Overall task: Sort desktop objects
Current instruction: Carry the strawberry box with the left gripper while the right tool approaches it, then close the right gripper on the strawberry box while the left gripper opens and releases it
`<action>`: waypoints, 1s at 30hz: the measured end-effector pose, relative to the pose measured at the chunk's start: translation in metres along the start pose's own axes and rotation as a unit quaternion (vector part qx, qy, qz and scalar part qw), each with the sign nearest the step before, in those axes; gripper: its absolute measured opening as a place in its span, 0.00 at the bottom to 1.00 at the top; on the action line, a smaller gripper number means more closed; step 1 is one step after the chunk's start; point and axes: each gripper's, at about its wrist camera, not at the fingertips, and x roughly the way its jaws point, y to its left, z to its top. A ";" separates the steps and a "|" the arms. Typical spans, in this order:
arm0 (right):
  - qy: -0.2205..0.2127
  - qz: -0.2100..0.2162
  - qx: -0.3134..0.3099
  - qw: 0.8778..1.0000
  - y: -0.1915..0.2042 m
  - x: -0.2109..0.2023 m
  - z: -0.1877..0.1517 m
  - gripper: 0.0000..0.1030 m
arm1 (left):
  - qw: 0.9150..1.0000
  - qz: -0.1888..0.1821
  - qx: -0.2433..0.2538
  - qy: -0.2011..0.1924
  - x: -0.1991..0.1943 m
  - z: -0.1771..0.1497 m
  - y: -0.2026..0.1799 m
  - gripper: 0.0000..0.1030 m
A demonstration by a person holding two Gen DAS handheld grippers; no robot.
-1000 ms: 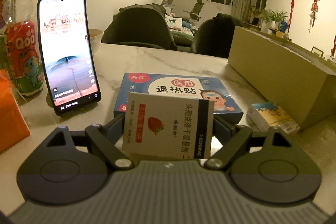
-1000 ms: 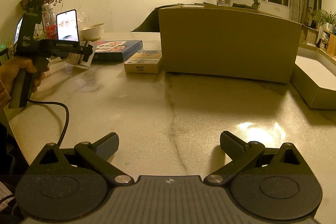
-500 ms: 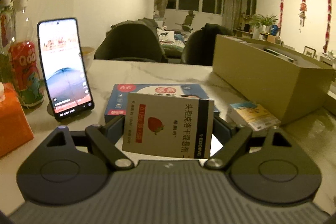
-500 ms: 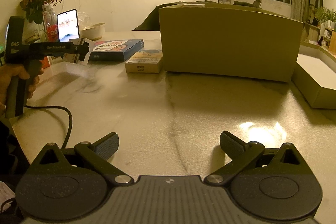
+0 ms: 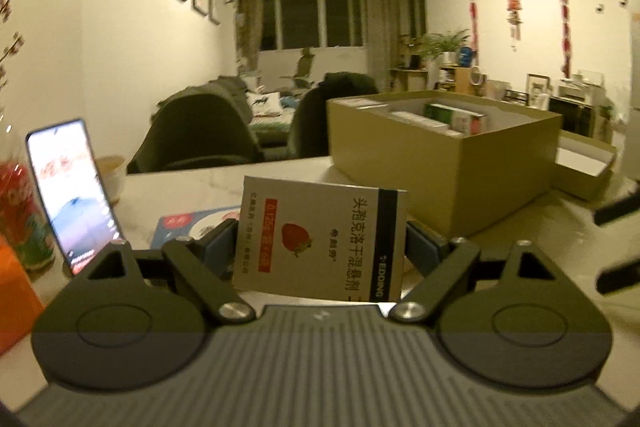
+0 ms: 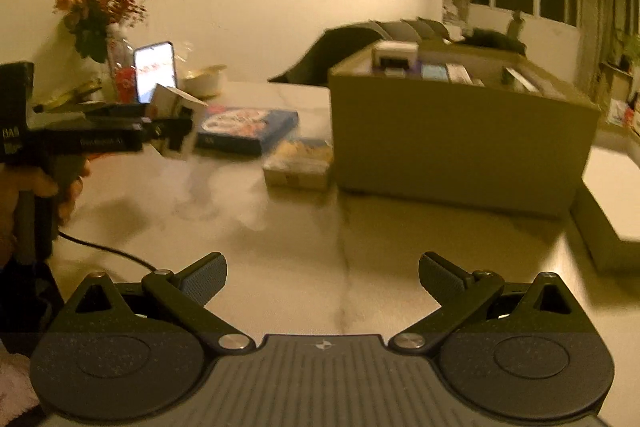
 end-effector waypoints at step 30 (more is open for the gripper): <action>0.020 0.165 0.096 0.981 -0.033 -0.010 0.069 0.64 | 0.983 -0.148 0.108 -0.027 0.003 0.003 -0.089 0.85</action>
